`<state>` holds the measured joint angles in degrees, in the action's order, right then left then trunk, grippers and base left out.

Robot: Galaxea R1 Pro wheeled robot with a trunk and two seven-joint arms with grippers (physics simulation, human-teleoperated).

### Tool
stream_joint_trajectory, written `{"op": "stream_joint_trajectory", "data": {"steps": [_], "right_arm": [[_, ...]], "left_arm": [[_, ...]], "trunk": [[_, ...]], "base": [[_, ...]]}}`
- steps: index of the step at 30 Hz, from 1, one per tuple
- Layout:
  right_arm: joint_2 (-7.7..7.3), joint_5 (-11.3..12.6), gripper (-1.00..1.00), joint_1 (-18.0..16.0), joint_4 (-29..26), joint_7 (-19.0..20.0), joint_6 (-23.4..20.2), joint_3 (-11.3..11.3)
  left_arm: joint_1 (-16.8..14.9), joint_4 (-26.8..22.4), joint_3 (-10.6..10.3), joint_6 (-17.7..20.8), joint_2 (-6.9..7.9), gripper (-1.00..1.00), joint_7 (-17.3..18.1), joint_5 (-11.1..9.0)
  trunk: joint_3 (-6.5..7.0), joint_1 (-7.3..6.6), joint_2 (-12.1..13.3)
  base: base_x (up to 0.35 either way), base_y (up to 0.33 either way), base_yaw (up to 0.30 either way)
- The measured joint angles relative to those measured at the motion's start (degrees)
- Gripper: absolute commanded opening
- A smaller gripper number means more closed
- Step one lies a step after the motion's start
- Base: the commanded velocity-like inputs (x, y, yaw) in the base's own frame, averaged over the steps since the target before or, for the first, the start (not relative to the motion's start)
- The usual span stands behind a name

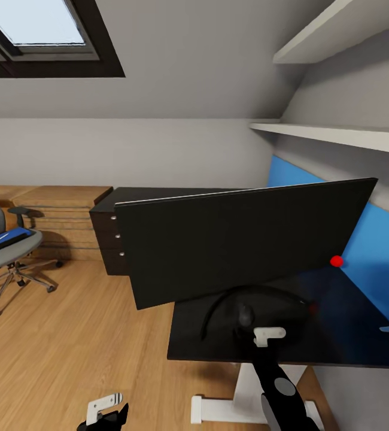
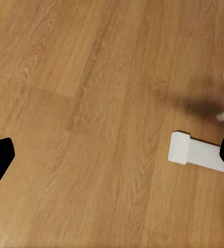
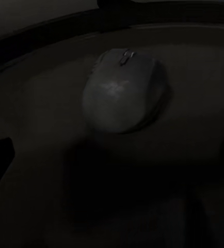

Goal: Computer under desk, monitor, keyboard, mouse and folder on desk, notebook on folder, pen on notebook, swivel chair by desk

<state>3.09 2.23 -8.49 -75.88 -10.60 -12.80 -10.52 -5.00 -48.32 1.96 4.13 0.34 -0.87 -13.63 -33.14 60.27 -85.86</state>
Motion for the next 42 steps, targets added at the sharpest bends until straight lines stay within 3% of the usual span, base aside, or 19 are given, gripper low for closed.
{"op": "stream_joint_trajectory", "data": {"steps": [42], "right_arm": [[0.0, 0.0, 1.0, 0.0, 0.0, -0.1, 0.1, 0.0]], "left_arm": [[0.0, 0.0, 0.1, 0.0, 0.09, 1.0, 0.2, 0.0]], "trunk": [[0.0, 0.0, 0.0]], "base": [[0.041, 0.0, 0.0]]}}
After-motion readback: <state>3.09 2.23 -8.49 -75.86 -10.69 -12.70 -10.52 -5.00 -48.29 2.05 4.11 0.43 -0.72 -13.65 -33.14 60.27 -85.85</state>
